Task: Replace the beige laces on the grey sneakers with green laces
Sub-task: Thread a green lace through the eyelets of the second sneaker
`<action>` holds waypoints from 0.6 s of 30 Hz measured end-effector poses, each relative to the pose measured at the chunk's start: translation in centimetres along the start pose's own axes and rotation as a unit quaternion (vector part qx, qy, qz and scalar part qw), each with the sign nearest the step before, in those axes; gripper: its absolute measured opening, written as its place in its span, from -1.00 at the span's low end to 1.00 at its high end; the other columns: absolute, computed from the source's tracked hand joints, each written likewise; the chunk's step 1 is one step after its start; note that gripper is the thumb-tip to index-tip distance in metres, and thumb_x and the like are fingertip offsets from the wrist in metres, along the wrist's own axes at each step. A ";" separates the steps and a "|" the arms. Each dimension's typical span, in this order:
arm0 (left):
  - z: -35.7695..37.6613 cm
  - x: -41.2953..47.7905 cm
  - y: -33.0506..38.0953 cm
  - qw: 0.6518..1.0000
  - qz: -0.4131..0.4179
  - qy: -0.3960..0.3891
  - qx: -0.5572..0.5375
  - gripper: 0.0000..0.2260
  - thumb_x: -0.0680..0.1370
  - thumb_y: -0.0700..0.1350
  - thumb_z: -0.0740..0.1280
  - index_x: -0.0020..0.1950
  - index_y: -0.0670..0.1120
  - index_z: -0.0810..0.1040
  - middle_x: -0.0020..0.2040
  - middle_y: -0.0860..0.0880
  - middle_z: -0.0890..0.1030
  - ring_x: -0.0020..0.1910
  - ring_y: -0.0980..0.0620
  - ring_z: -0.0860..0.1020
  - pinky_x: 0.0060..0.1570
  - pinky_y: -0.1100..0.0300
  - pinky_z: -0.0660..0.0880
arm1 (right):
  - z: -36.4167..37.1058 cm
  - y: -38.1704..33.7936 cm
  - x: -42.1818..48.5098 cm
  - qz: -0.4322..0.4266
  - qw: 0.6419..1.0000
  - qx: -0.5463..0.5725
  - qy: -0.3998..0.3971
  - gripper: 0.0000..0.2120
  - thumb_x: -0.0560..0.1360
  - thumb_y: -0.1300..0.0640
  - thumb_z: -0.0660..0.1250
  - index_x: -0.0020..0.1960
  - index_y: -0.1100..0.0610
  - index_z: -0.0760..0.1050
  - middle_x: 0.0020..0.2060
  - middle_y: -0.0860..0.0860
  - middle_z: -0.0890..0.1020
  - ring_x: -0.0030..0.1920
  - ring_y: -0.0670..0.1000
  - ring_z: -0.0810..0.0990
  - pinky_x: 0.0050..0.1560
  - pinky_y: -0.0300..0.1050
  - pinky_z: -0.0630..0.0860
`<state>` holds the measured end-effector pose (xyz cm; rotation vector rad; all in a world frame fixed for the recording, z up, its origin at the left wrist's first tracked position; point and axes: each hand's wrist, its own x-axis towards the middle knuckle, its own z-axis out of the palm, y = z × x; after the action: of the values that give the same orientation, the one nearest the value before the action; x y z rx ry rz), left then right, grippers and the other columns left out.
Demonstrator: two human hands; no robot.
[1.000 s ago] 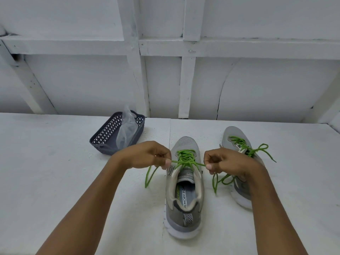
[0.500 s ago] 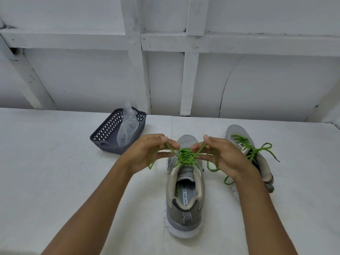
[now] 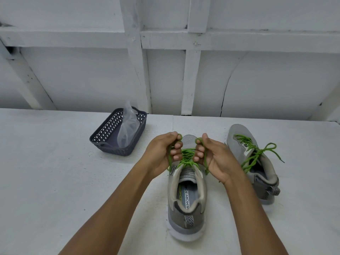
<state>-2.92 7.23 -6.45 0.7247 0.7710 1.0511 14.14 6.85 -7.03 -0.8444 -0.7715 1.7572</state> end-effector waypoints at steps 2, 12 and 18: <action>0.2 -0.1 0.0 0.998 0.029 -0.014 0.054 -0.82 0.67 -0.24 0.15 0.04 -0.23 0.53 -0.21 -0.10 0.52 -0.40 0.08 0.39 -0.38 0.24 0.41 | -0.1 0.0 -0.2 -0.022 0.999 -0.043 -0.015 -0.81 0.53 0.17 0.24 -0.03 0.29 0.51 -0.34 0.05 0.47 -0.39 -0.05 0.46 -0.34 -0.20 0.52; 0.4 -0.3 0.0 0.995 0.060 0.008 0.079 -0.79 0.61 -0.28 0.23 0.15 -0.28 0.63 -0.08 -0.21 0.64 -0.26 0.00 0.59 -0.23 0.17 0.57 | 0.1 0.2 -0.3 -0.049 0.995 -0.082 -0.032 -0.58 0.38 0.02 0.37 0.12 0.27 0.57 -0.22 0.05 0.67 -0.27 -0.05 0.56 -0.27 -0.27 0.51; 0.2 -0.3 -0.2 0.988 0.093 0.025 0.122 -0.82 0.57 -0.34 0.31 0.13 -0.23 0.64 -0.12 -0.17 0.67 -0.30 0.01 0.57 -0.24 0.18 0.57 | 0.2 0.0 -0.6 -0.075 0.986 -0.148 -0.034 -0.64 0.37 0.26 0.44 0.16 0.26 0.56 -0.18 0.06 0.69 -0.24 -0.04 0.62 -0.23 -0.25 0.54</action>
<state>-2.73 6.83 -6.43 0.9974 0.8989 1.1588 14.17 6.23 -6.83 -0.9003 -1.1322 1.5668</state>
